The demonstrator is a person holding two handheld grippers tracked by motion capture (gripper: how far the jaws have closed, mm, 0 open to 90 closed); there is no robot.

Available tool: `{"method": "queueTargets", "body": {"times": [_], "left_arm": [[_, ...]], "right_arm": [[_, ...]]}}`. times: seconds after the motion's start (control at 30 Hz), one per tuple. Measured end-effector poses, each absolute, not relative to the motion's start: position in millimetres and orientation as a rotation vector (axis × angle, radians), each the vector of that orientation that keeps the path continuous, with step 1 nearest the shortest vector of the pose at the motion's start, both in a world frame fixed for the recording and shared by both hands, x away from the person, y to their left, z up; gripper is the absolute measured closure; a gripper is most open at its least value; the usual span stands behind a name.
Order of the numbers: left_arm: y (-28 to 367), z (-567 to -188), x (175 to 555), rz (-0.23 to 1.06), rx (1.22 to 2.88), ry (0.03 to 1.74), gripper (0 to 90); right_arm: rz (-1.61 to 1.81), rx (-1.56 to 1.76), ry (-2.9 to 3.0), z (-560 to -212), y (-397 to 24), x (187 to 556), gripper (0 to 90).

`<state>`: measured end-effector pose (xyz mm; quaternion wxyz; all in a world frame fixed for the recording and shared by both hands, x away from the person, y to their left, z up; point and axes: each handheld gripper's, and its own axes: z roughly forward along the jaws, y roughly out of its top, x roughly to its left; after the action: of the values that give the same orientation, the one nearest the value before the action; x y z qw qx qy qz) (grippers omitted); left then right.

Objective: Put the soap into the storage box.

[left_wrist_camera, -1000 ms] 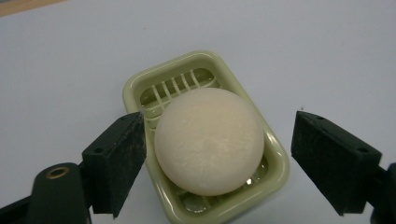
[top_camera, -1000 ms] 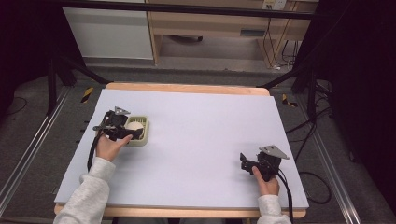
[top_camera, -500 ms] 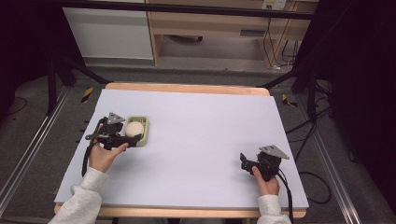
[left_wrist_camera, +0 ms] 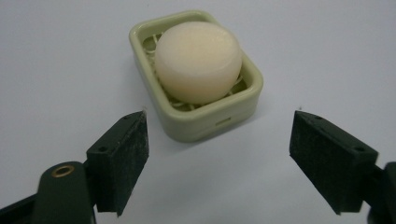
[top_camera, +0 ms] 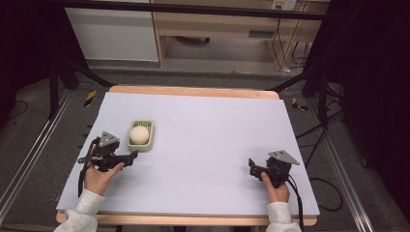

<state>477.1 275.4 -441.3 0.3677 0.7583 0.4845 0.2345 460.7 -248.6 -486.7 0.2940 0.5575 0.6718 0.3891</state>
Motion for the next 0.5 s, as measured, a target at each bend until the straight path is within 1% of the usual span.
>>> {"method": "queueTargets", "body": {"times": [0.27, 0.33, 0.5], "left_arm": [[289, -459, 462, 0.591, 1.936, 1.277, 23.4], [297, -463, 460, 0.608, 1.935, 1.308, 23.2], [307, -469, 458, 0.6, 1.932, 1.351, 22.9]], "right_arm": [[1.038, 1.486, 1.786, -486, -249, 460, 3.7], [1.04, 1.485, 1.787, -486, -249, 460, 3.6], [1.04, 1.487, 1.785, -486, -249, 460, 3.7]]}}
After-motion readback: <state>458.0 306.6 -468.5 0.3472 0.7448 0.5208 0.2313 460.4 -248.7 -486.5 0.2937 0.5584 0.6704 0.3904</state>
